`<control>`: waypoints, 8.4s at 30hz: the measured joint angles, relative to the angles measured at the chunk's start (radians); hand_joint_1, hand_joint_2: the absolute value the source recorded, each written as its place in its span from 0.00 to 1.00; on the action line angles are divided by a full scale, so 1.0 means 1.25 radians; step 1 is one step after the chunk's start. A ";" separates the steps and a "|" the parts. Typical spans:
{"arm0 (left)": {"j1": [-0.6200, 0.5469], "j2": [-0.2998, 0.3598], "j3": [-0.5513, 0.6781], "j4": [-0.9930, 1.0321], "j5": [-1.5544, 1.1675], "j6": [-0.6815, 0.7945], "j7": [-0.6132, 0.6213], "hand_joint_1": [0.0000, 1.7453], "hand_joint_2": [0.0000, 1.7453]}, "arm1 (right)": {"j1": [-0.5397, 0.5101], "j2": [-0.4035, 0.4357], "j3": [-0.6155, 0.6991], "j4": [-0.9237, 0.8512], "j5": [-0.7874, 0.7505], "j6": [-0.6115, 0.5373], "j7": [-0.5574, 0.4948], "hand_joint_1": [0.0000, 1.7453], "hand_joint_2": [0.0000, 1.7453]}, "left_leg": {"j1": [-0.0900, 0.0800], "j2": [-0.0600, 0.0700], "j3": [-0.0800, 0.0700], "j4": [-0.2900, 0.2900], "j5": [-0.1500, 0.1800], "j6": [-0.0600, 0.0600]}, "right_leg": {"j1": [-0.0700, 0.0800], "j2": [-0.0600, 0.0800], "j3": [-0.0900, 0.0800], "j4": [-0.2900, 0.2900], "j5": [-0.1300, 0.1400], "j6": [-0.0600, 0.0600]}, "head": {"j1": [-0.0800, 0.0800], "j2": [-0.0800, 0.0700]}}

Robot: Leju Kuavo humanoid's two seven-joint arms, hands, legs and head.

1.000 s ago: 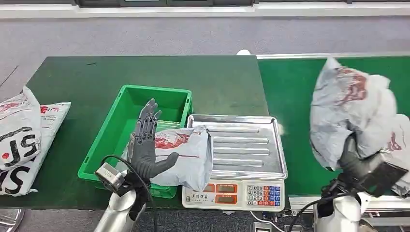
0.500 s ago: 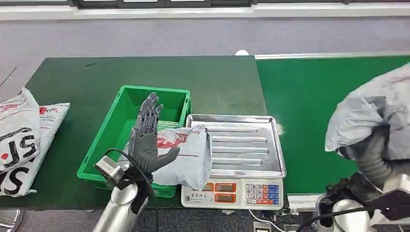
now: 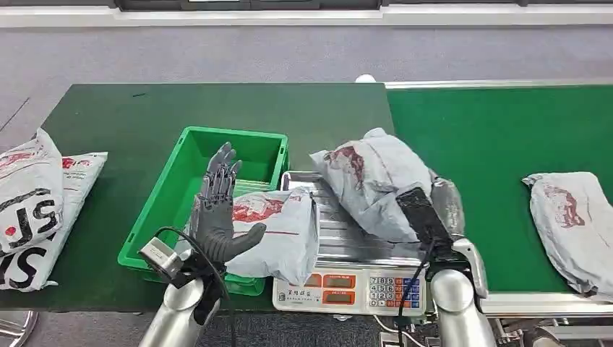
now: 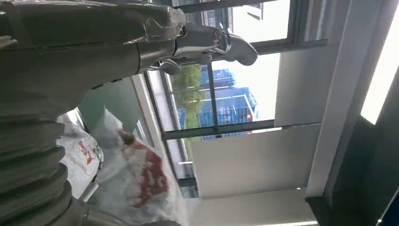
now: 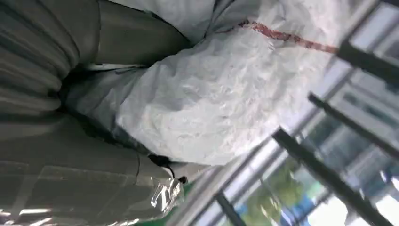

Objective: Moved the parcel from conveyor to table for the left to box.

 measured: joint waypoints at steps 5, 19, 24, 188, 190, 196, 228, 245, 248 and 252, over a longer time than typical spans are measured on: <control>0.001 0.004 0.000 0.001 0.000 -0.001 0.000 0.00 1.00 | -0.037 -0.013 0.045 0.141 -0.001 0.036 0.006 1.00 1.00 | 0.000 0.000 -0.001 0.000 0.000 0.000 | 0.000 0.001 -0.001 0.000 0.000 0.000 | 0.000 0.000; 0.001 0.007 0.000 0.001 0.000 -0.001 0.000 0.00 1.00 | -0.057 -0.019 0.048 0.199 -0.001 0.041 0.011 1.00 1.00 | 0.000 0.001 -0.001 0.000 0.000 0.000 | 0.000 0.001 -0.001 0.000 0.000 0.000 | 0.000 0.000; 0.001 0.008 0.000 0.001 0.000 -0.001 0.002 0.00 1.00 | -0.078 -0.030 0.069 0.238 0.015 0.064 0.053 1.00 1.00 | 0.000 0.002 0.000 0.000 0.000 0.000 | 0.000 0.002 -0.001 0.000 0.000 0.000 | 0.000 0.000; -0.292 -0.133 -0.307 0.592 -0.409 0.135 0.224 1.00 1.00 | 0.085 0.070 -0.008 -0.173 -0.513 0.067 -0.356 0.00 1.00 | 0.000 0.007 0.006 0.000 0.000 0.001 | 0.000 0.006 0.003 0.000 0.003 0.001 | 0.000 0.000; -0.257 -0.125 -0.271 0.530 -0.362 0.199 0.126 1.00 1.00 | 0.089 0.070 -0.008 -0.177 -0.519 0.067 -0.356 0.00 1.00 | 0.000 0.007 0.005 0.000 0.000 0.000 | 0.000 0.006 0.002 0.000 0.003 0.001 | 0.000 0.000; -0.158 -0.080 -0.175 0.233 -0.239 0.289 0.008 1.00 1.00 | 0.092 0.070 -0.011 -0.180 -0.537 0.057 -0.355 0.00 1.00 | 0.000 0.007 0.002 0.000 0.001 0.000 | 0.000 0.006 -0.001 0.000 0.003 0.000 | 0.000 0.000; -0.285 0.038 0.032 0.422 -0.850 0.298 0.526 1.00 1.00 | 0.116 0.063 -0.011 -0.195 -0.540 0.053 -0.357 0.00 1.00 | 0.000 0.009 0.000 0.000 0.003 -0.002 | 0.001 0.008 -0.005 0.000 0.006 -0.002 | 0.000 0.000; -0.390 0.112 0.095 0.669 -0.948 0.314 0.653 1.00 1.00 | 0.115 0.063 -0.012 -0.187 -0.531 0.057 -0.355 0.00 1.00 | 0.001 0.011 0.004 -0.001 0.004 -0.004 | 0.003 0.009 -0.001 0.000 0.007 -0.004 | 0.000 0.000; -0.390 0.119 0.101 0.670 -0.948 0.315 0.653 1.00 1.00 | 0.115 0.063 -0.012 -0.187 -0.531 0.057 -0.355 0.00 1.00 | 0.001 0.011 0.004 -0.002 0.004 -0.004 | 0.003 0.009 -0.001 0.000 0.007 -0.004 | 0.000 0.000; -0.390 0.121 0.101 0.670 -0.949 0.312 0.655 0.00 1.00 | 0.115 0.063 -0.012 -0.187 -0.531 0.057 -0.355 0.00 1.00 | 0.001 0.011 0.004 -0.002 0.004 -0.004 | 0.003 0.009 -0.001 0.000 0.007 -0.004 | 0.000 0.000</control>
